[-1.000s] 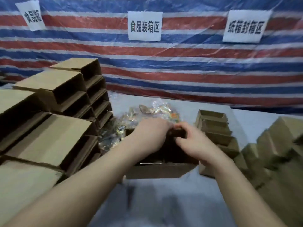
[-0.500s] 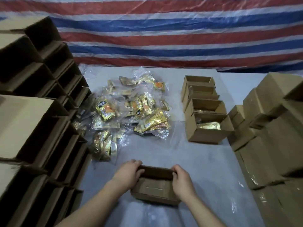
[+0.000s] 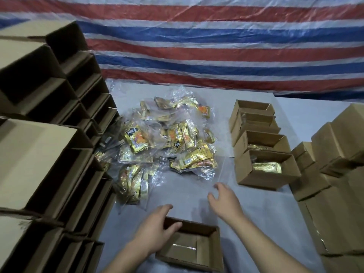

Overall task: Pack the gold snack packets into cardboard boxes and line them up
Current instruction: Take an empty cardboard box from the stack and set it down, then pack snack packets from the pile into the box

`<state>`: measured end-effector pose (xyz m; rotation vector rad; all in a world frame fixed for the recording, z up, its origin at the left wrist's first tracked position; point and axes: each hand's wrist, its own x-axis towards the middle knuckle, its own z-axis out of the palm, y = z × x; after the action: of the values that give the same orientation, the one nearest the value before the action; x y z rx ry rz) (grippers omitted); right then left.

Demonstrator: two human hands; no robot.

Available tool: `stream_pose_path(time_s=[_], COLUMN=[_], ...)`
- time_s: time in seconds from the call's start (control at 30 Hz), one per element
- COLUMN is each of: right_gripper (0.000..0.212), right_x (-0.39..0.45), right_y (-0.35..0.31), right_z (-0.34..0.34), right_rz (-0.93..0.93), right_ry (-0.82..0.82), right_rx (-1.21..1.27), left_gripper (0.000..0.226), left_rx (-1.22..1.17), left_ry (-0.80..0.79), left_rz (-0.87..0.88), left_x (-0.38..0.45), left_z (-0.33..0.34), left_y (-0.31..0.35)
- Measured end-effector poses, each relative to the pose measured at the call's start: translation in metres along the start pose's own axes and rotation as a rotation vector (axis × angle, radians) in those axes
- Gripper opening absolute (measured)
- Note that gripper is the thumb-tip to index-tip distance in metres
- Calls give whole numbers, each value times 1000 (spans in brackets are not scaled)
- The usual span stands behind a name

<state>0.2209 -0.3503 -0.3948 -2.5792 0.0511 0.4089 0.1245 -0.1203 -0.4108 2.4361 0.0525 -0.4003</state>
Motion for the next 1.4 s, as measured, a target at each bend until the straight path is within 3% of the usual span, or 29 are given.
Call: stream_pose_path(time_s=[0.07,0.2,0.33,0.53,0.83,1.0,1.1,1.23,1.4], right_gripper=[50,69,115,138,120,86,64,73,55], right_x=[35,99,155,181,162,147,147,133,77], right_y=[-12,-40,-63,-57,-52,-34,-26,-19,-24], right_z=[-10,-15,-6,24,50,66,65,40,-19], right_rz=[-116,-361,-368,-321,-180,-128,-193,-272,6], right_ry=[45,38,-114,-165,44,33,41,15,-46], right_rx=[-199,-507,-730,-902,-907,-1153,-1206,-1005,317], left_gripper=[65,36,35,29,31,37,44,45,38], left_rx=[22,67,57,28,42,85,90,79,51], left_ry=[-10,-108,-177,-157,-130,-113,-112,-102,-78], left_rz=[66,148,139,178,160,157,146,166,156], left_x=[7,19,21,21,20,20,20,18,22], left_z=[0,-2,-5,-5,-2,6,9,12,10], left_y=[0,2,-6,-8,-10,-12,-14,-14,-10])
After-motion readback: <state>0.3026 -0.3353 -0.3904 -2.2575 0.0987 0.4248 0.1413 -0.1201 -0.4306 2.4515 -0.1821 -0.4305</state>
